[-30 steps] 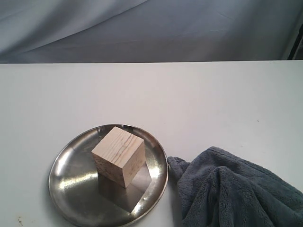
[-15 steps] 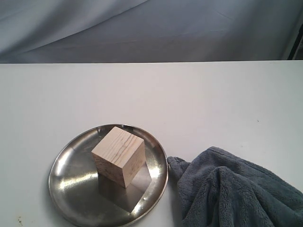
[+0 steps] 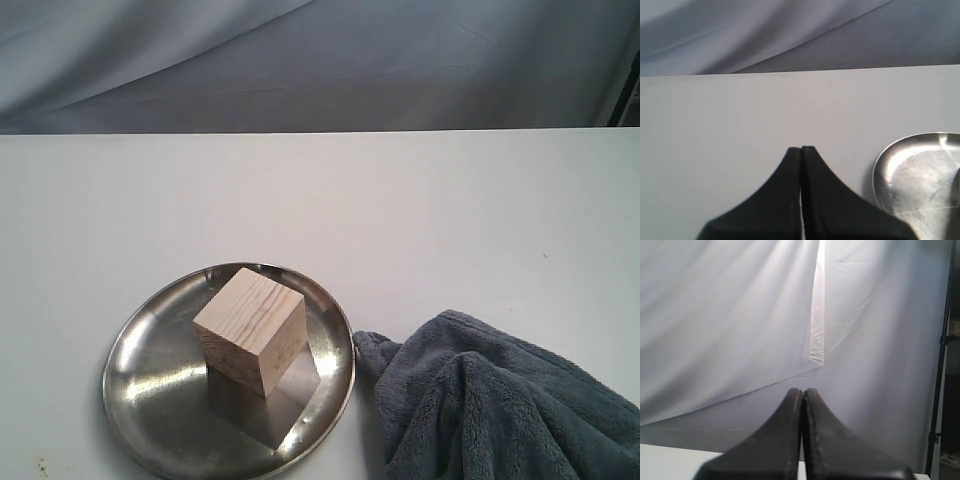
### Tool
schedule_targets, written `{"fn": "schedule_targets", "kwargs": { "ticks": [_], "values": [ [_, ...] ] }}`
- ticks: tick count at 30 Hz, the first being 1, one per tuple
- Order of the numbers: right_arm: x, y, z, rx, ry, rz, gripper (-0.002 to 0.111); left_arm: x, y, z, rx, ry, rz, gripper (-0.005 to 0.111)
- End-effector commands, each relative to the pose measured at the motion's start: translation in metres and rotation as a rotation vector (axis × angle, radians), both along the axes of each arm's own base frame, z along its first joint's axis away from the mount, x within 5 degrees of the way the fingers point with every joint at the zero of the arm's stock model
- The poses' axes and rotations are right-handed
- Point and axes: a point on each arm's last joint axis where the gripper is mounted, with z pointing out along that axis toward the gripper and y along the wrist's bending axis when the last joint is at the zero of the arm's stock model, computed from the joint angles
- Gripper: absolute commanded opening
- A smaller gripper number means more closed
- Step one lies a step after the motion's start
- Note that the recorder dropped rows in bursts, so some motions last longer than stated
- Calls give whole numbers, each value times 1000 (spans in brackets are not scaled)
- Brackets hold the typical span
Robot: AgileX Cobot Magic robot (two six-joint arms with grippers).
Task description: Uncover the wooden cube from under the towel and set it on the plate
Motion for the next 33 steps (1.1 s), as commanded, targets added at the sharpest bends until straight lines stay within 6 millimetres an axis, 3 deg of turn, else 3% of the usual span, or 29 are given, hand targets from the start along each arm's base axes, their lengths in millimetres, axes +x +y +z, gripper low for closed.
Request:
{"fn": "schedule_targets", "kwargs": {
  "ticks": [1, 10, 18, 23, 27, 29, 33],
  "values": [
    [-1, -3, 0, 5, 0, -26, 0, 0, 0, 0, -8, -11, 2, 0],
    [1, -4, -5, 97, 28, -26, 0, 0, 0, 0, -8, -11, 2, 0],
    [10, 6, -45, 0, 125, 13, 0, 0, 0, 0, -8, -11, 2, 0],
    [8, 23, -51, -44, 106, 196, 0, 0, 0, 0, -8, -11, 2, 0],
    [0, 40, -51, 18, 114, 415, 0, 0, 0, 0, -8, -11, 2, 0],
    [2, 40, -59, 164, 191, 420, 0, 0, 0, 0, -8, -11, 2, 0],
    [4, 41, -80, 56, 227, 407, 0, 0, 0, 0, -8, -11, 2, 0]
  ]
}}
